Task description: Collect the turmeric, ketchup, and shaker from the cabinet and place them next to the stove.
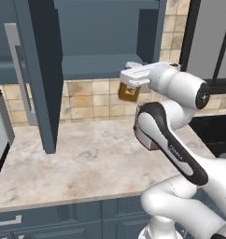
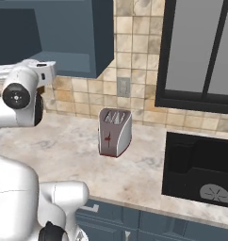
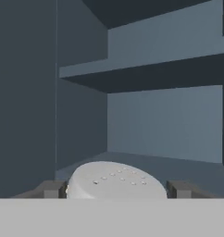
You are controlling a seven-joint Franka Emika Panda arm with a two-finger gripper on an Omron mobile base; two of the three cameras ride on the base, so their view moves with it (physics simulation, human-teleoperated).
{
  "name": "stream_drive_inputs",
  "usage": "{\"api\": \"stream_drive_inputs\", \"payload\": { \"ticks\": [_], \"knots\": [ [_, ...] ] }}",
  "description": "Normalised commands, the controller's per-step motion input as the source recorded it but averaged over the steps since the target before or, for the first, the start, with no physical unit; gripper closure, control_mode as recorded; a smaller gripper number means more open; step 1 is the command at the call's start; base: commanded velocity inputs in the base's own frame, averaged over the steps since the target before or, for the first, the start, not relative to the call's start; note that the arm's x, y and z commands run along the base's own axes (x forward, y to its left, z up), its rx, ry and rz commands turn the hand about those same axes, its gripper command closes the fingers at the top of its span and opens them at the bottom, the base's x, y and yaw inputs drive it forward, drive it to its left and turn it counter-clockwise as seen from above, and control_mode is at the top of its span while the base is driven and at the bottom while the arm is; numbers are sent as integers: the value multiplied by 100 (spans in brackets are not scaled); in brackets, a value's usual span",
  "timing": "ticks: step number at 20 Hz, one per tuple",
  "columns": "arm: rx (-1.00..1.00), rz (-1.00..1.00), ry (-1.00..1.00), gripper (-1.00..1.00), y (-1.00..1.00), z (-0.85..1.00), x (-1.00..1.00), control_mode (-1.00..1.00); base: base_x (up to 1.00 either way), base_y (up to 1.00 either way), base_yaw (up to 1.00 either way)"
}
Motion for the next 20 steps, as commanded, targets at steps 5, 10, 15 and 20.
{"api": "stream_drive_inputs", "payload": {
  "ticks": [5, 10, 15, 20],
  "knots": [
    [-10, 0, 11, 100, -20, -2, -73, -100, 0, 0, 0],
    [-12, 0, 1, 100, -27, -24, -73, -100, 0, 0, 0],
    [-10, 1, 0, 100, -40, -38, -60, -100, 0, 0, 0],
    [-3, 2, 1, 100, -11, -20, -12, -100, 0, 0, 0]
  ]
}}
